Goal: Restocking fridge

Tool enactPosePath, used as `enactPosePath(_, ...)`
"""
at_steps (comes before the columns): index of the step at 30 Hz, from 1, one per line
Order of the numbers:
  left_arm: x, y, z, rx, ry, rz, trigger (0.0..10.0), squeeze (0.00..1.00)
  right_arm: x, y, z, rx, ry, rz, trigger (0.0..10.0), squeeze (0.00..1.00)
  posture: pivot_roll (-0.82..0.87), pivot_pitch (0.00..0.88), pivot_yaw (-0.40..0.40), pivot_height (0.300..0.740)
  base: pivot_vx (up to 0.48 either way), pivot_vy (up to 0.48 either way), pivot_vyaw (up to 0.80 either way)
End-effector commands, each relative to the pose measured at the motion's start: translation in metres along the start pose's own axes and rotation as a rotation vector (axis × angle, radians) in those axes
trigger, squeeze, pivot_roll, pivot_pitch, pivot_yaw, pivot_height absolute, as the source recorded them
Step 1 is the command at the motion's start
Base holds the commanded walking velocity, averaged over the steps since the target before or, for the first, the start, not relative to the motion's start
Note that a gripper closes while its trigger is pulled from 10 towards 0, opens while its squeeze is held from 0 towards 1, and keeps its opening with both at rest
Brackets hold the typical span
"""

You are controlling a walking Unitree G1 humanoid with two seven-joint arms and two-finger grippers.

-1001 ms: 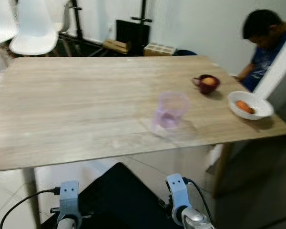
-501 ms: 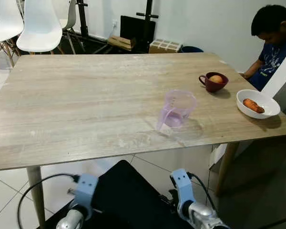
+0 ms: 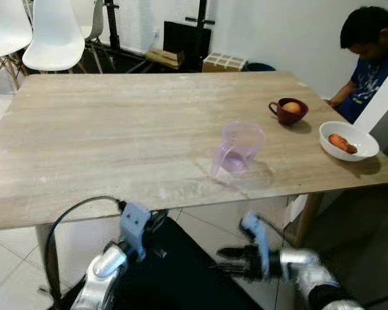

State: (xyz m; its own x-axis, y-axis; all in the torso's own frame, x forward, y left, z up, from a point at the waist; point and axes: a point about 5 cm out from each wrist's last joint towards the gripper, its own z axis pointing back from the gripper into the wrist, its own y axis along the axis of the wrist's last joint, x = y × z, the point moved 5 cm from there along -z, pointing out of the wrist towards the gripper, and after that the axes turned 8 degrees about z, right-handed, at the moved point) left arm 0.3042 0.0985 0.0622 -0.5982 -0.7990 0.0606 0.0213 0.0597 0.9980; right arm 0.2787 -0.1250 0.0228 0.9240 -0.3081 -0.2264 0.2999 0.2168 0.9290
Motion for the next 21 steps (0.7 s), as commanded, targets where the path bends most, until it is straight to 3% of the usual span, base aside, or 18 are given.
enactPosePath(1,0.009,0.002,-0.005,0.006,-0.029,0.035,10.0,0.0,-0.006,0.006,0.006,0.002,0.049,0.021,10.0,0.0,-0.03,0.064,-0.063,0.74,0.0,0.0,0.0)
enactPosePath(5,0.015,0.01,-0.009,0.026,-0.061,0.076,10.0,0.0,-0.016,0.012,0.011,-0.016,0.124,0.071,10.0,0.0,-0.04,0.065,-0.061,0.74,0.0,0.0,0.0)
enactPosePath(8,0.026,0.018,-0.01,0.03,-0.143,0.072,10.0,0.0,-0.035,0.027,0.015,0.013,0.239,0.108,10.0,0.0,-0.04,0.07,-0.065,0.74,0.0,0.0,0.0)
enactPosePath(14,0.055,0.054,-0.007,0.081,-0.303,0.15,10.0,0.0,-0.061,0.092,0.022,0.222,0.352,0.137,10.0,0.0,-0.04,0.075,-0.065,0.74,0.0,0.0,0.0)
enactPosePath(16,0.06,0.061,-0.007,0.096,-0.33,0.162,10.0,0.0,-0.065,0.1,0.023,0.251,0.367,0.143,10.0,0.0,-0.03,0.076,-0.066,0.74,0.0,0.0,0.0)
enactPosePath(18,0.076,0.082,-0.007,0.132,-0.418,0.185,10.0,0.0,-0.074,0.125,0.024,0.347,0.405,0.162,10.0,0.0,-0.03,0.076,-0.065,0.74,0.0,0.0,0.0)
enactPosePath(21,0.083,0.094,-0.007,0.159,-0.459,0.194,10.0,0.0,-0.082,0.141,0.023,0.413,0.439,0.164,10.0,0.0,-0.03,0.077,-0.063,0.74,0.0,0.0,0.0)
